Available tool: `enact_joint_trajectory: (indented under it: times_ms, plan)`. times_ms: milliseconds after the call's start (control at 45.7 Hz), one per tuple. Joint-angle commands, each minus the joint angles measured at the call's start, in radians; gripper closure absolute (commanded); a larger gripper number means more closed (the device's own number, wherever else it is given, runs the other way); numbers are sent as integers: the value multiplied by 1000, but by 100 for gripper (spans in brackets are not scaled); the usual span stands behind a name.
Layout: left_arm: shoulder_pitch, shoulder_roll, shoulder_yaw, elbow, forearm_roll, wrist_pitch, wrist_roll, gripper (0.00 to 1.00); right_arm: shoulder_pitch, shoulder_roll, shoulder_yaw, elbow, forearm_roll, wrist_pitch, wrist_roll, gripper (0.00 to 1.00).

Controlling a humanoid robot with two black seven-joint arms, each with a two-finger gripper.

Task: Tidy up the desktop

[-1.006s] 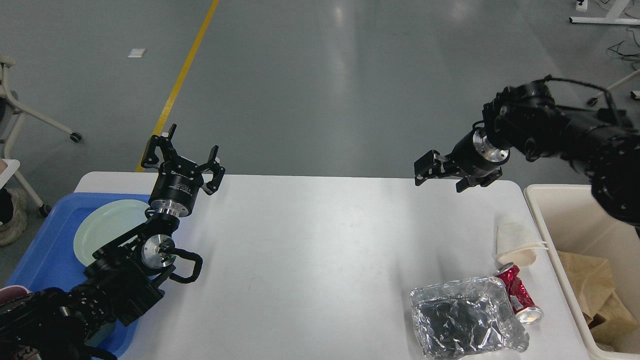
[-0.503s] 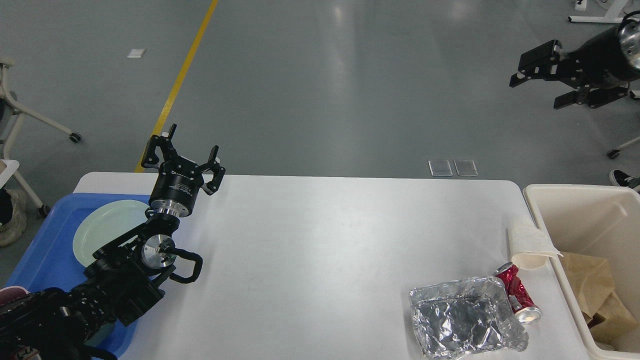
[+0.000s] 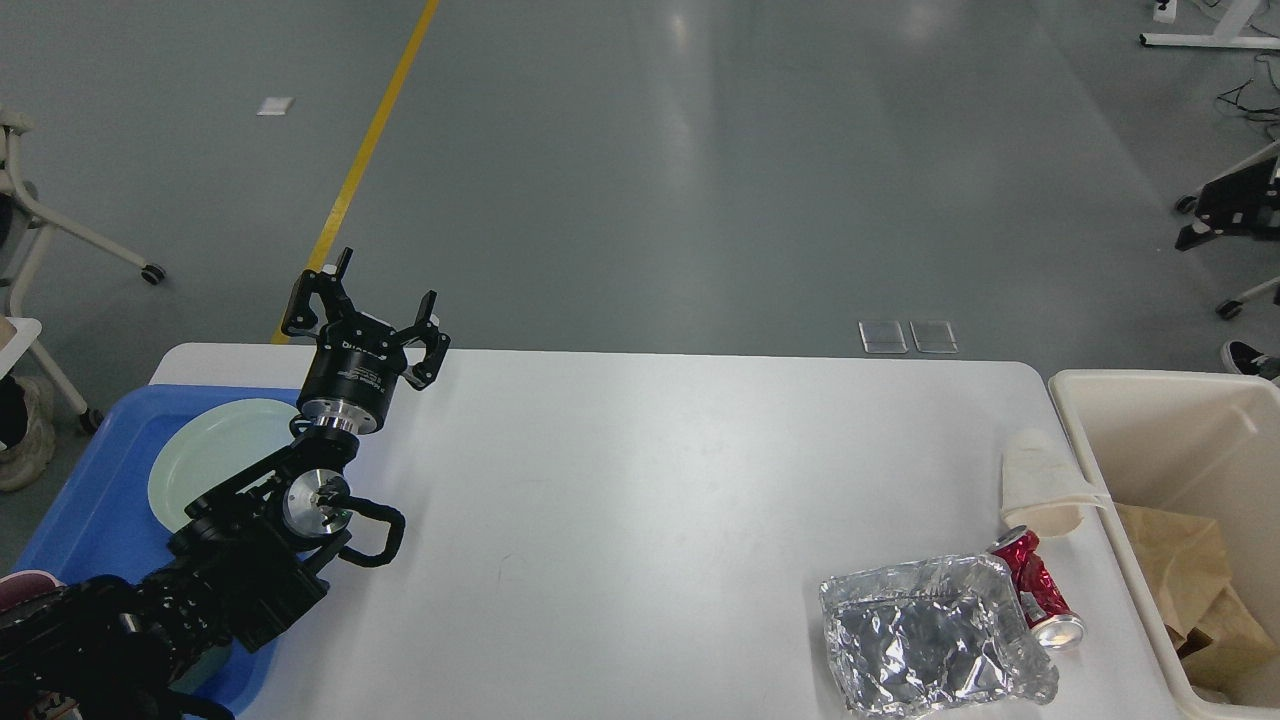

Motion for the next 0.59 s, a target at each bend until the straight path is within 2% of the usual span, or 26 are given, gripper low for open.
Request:
enact_joint_trajectory:
  times_ms: [0, 197, 569]
  plan:
    - [0, 0, 0, 0, 0, 0, 1, 3, -147, -92, 145, -4, -7, 0, -2, 0]
    - [0, 0, 0, 0, 0, 0, 0, 3, -415, -112, 334, -12, -1, 0, -2, 0]
    - [0, 0, 0, 0, 0, 0, 1, 3, -678, -8, 584, -17, 4, -176, -2, 0]
